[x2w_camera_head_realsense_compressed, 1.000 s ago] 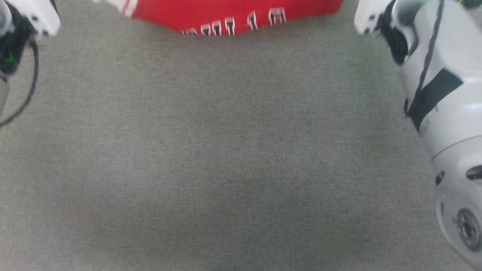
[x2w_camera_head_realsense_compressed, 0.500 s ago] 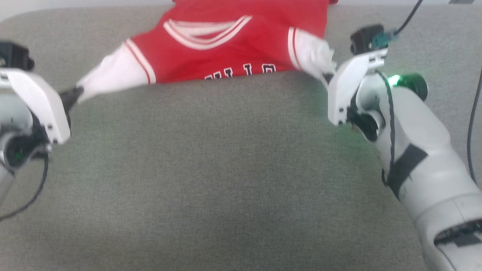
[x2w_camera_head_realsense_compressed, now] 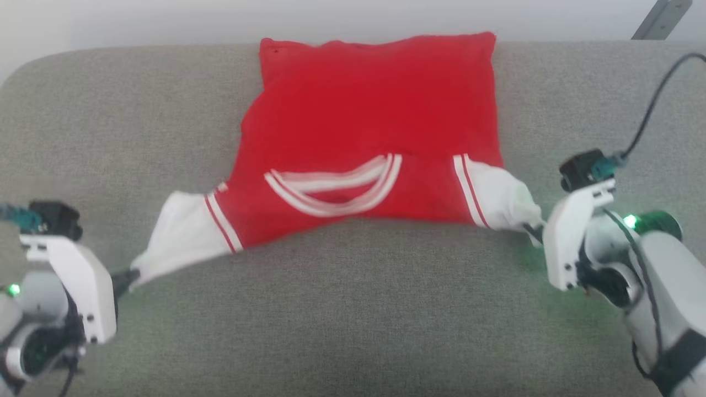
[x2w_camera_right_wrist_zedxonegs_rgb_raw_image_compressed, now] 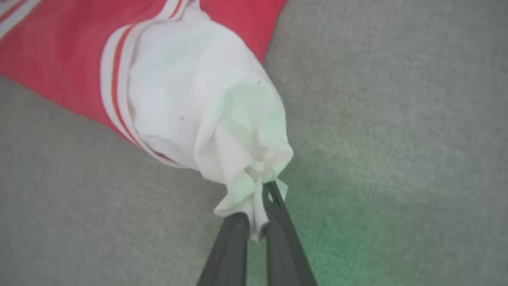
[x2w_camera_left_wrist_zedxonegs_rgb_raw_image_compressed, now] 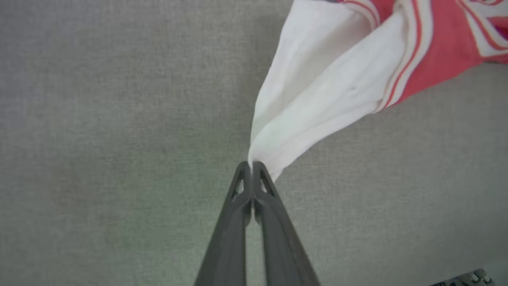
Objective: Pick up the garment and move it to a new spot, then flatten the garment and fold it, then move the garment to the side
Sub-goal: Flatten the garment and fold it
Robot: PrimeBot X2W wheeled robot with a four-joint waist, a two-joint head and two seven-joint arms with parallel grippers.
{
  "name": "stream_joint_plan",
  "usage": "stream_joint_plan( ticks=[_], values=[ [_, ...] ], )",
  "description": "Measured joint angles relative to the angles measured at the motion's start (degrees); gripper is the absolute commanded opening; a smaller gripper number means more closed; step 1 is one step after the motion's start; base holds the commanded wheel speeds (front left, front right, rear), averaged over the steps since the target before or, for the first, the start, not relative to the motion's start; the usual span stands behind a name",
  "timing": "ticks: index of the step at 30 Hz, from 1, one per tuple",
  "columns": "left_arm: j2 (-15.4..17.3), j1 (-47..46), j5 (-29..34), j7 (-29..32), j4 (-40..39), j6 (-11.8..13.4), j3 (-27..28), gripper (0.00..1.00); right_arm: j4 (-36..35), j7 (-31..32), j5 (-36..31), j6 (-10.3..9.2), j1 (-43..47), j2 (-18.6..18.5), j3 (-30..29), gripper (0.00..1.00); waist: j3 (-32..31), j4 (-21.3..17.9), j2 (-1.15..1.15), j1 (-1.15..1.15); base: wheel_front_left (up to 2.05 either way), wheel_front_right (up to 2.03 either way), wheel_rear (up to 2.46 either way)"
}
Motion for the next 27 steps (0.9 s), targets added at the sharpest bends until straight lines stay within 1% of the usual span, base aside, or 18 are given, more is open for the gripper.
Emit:
stream_joint_plan(
  ticks=[6,8,17,21,26,27],
  values=[
    [3.90,6.83,-2.09,0.01,-8.26,3.90,-1.56,0.00,-10.57,6.99,0.55,-0.01,8.78,-3.37,-2.18,0.00,-0.70,-0.02,0.00,0.00,0.00,0.00,0.00],
    [4.63,8.96,-3.50,0.04,-10.37,5.20,-2.05,0.00,-13.91,8.87,0.87,0.00,11.49,-4.02,-3.39,0.00,-0.82,-0.02,0.00,0.00,0.00,0.00,0.00],
    [6.72,15.08,-7.33,2.10,-17.10,10.24,-4.15,0.00,-24.97,18.74,0.77,-0.01,21.04,-4.70,-7.32,0.00,-1.02,-0.19,0.00,0.00,0.00,0.00,0.00],
    [7.05,16.08,-7.47,1.85,-18.90,11.20,-4.50,0.00,-28.33,22.07,0.20,-0.01,24.24,-3.97,-9.29,0.00,-0.92,-0.32,0.00,0.00,0.00,0.00,0.00],
    [6.26,16.01,-6.84,-0.53,-19.53,10.93,-3.72,0.00,-31.45,23.46,-1.78,-0.01,26.79,-2.12,-11.41,0.00,-0.59,-0.59,0.00,0.00,0.00,0.00,0.00],
    [6.10,16.00,-6.83,-0.60,-19.63,10.89,-3.64,0.00,-32.07,23.46,-2.30,-0.01,27.15,-1.62,-11.96,0.02,-0.51,-0.67,0.00,0.00,0.00,0.00,0.00]
  ],
)
